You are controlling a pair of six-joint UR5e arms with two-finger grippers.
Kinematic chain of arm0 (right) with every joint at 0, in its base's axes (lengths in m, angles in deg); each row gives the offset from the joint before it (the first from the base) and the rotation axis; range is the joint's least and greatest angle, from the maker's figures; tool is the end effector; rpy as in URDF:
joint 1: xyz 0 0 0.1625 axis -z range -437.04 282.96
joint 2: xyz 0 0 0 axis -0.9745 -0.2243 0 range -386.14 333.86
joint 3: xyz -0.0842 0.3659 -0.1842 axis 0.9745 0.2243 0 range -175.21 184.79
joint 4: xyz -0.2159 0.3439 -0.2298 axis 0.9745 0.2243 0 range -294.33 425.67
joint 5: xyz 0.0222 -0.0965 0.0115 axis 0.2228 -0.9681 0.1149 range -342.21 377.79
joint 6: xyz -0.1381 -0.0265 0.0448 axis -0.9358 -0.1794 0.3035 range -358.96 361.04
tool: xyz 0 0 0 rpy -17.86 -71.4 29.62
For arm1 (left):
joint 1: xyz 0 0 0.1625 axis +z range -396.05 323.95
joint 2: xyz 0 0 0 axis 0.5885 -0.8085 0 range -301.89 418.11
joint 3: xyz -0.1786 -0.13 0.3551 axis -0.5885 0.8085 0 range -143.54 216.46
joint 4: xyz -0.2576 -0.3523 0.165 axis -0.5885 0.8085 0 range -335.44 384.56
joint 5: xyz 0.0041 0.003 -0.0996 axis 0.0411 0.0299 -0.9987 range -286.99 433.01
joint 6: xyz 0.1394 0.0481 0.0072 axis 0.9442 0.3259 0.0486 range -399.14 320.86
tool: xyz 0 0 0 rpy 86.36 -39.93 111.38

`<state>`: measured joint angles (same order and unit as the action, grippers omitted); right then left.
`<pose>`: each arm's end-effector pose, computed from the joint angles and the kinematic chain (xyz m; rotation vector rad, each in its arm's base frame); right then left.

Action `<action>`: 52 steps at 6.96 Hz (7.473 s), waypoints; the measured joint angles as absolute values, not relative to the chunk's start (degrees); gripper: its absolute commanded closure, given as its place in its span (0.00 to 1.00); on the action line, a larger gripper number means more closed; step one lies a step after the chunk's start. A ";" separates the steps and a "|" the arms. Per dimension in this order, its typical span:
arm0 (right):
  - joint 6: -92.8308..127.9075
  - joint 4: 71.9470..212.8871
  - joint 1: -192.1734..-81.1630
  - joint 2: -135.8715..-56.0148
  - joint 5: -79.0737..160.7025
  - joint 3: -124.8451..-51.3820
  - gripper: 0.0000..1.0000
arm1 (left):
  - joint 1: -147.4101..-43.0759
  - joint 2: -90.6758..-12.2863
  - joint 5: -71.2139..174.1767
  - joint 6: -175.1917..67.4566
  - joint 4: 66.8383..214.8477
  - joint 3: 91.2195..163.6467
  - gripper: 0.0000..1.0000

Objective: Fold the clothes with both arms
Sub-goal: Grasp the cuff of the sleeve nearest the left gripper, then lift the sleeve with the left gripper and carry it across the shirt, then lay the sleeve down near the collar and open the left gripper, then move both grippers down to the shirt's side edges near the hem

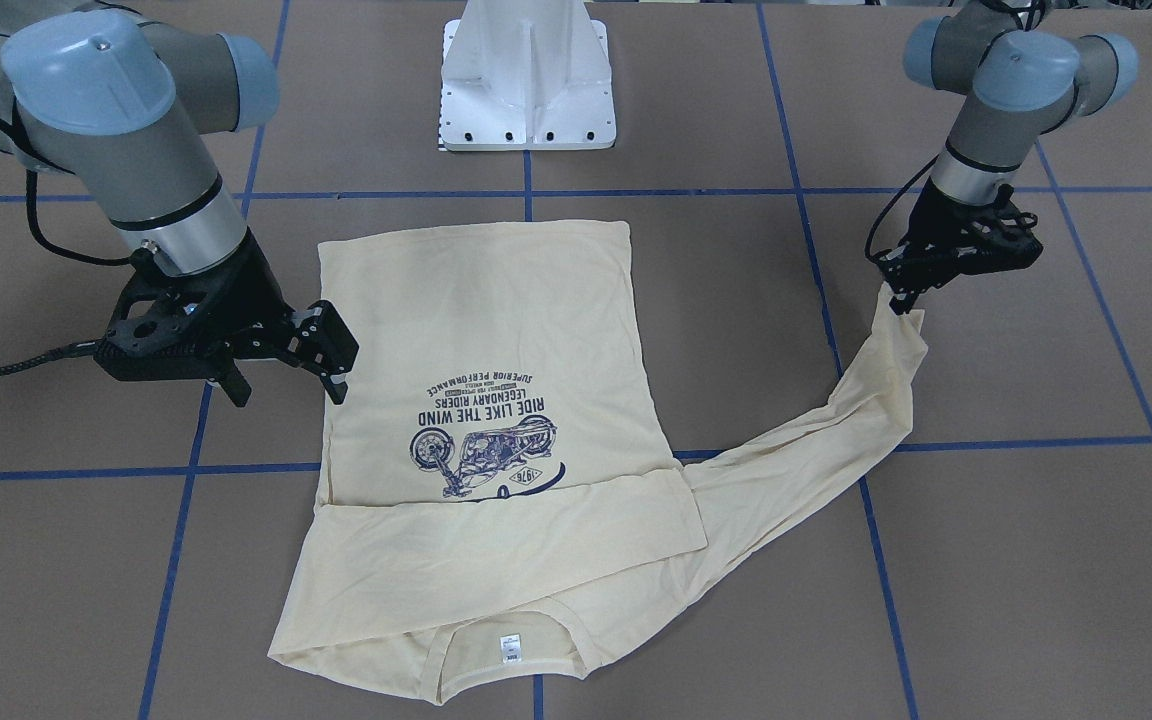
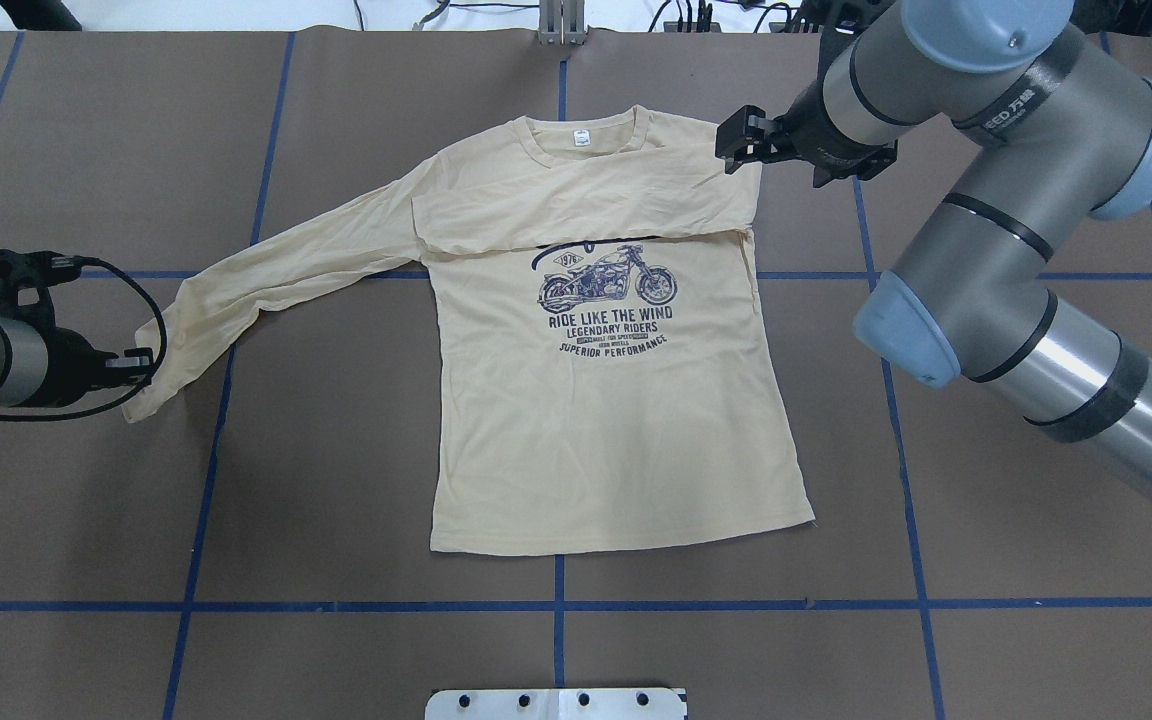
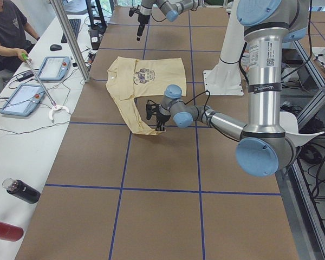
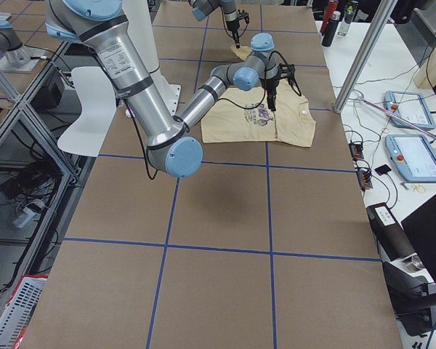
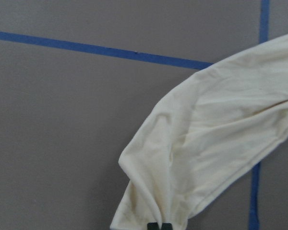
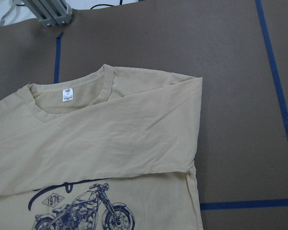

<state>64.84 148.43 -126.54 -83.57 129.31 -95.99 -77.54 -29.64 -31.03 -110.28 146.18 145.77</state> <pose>-0.4072 -0.5986 0.2182 0.2583 -0.9046 0.2106 0.3733 -0.4602 0.4689 0.2264 0.8487 -0.2653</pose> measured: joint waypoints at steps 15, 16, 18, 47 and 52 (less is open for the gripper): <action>49.22 155.41 -133.03 -101.21 134.76 -103.93 0.00 | -83.99 -84.90 -54.27 -152.43 148.03 126.82 1.00; 49.26 155.41 -133.02 -101.22 134.74 -103.93 0.00 | -82.65 -85.62 -51.17 -152.62 151.06 122.77 1.00; 49.28 155.41 -133.02 -101.21 134.77 -103.93 0.00 | -82.15 -85.91 -45.73 -152.75 156.82 115.12 1.00; 76.30 124.37 -117.00 -110.17 138.90 -105.14 0.00 | -71.36 -57.71 -37.44 -136.72 159.88 134.14 0.00; 82.13 120.00 -105.17 -110.68 132.68 -102.66 0.00 | -66.81 -53.89 -32.13 -137.19 164.29 134.72 0.00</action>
<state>82.13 120.00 -105.17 -110.68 132.68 -102.66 -66.81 -53.89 -32.13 -137.19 164.29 134.72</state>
